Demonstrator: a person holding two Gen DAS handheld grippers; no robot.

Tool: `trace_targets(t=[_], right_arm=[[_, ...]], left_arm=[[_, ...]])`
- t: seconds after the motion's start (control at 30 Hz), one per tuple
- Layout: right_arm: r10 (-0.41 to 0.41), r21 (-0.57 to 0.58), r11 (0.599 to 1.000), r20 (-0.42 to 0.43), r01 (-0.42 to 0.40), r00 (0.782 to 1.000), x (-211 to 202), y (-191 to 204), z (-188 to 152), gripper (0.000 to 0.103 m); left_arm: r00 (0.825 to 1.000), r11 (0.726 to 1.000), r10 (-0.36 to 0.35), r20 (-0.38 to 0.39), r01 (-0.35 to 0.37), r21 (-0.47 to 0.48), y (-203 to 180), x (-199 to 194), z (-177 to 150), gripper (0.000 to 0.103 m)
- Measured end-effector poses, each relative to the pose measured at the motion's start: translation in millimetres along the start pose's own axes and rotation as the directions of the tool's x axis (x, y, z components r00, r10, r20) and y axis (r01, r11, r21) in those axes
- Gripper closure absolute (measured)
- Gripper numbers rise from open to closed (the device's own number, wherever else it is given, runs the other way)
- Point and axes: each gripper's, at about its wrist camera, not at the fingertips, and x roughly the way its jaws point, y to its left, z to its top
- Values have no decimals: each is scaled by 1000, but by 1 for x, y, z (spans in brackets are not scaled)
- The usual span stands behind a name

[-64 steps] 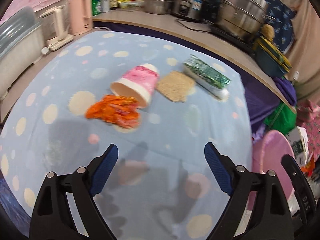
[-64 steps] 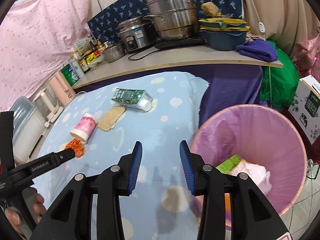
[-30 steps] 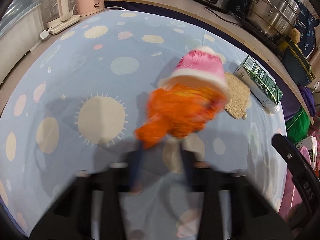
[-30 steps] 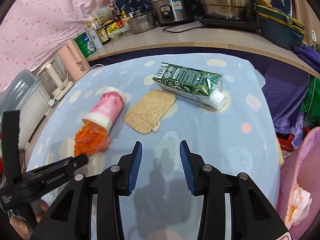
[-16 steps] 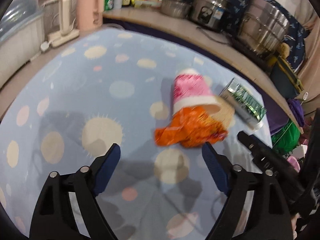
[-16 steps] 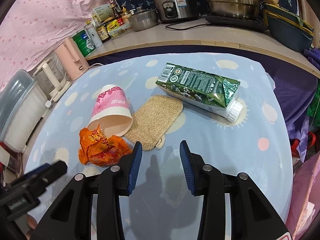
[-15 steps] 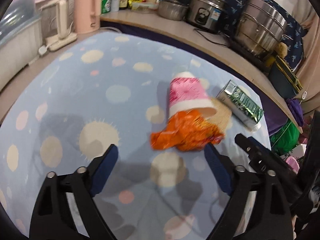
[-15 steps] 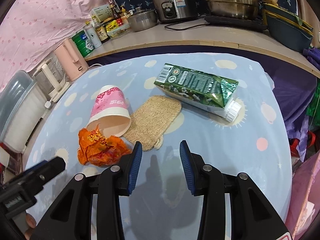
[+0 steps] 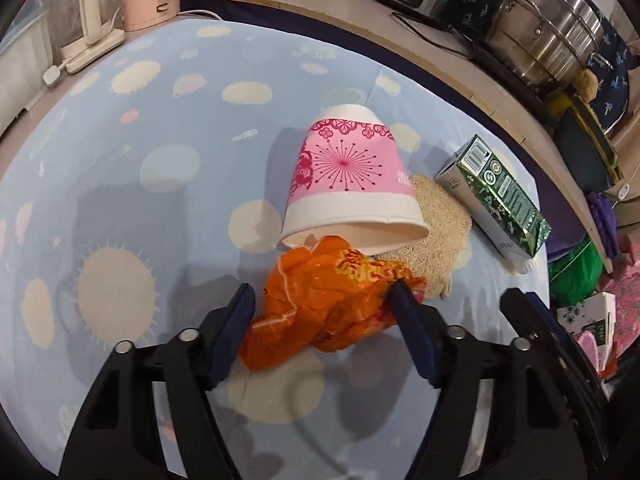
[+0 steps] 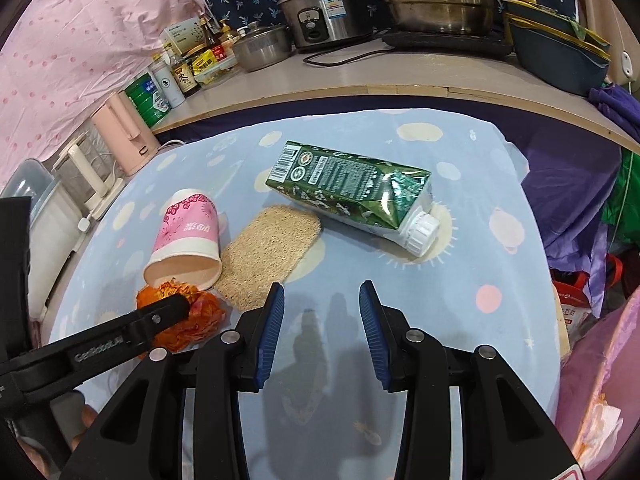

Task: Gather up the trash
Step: 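Grasp the orange wrapper with the left gripper while the right grasps the loofah sponge, then carry the orange wrapper and sponge over the bin and release both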

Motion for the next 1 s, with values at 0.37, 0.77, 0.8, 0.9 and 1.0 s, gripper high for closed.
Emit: trace_targets(t=[0.37,0.77,0.8,0.9,1.0], right_arm=[[57,-31,998,-37,-58,998,28,27,2,65],[51,-45,998,-48,-53,998,52,37,-5,74],[57,-41,997,-49,-59,997,51,36,-6,78],[73,-33,997,-56,-75,996,48,31,-8,86],[82,-38,996,-66,-84,994,41,29,-10,97]], left_arm=[[1000,1000,14,10,-14,0,22,-18,-13,52],[1000,1000,18,15,-18,16,24,-19,-20,52],[1000,1000,17,14,-17,19,24,-19,-20,52],[1000,1000,15,12,-16,25,23,-21,-22,52],[1000,999,15,11,-15,37,21,-24,-27,54]])
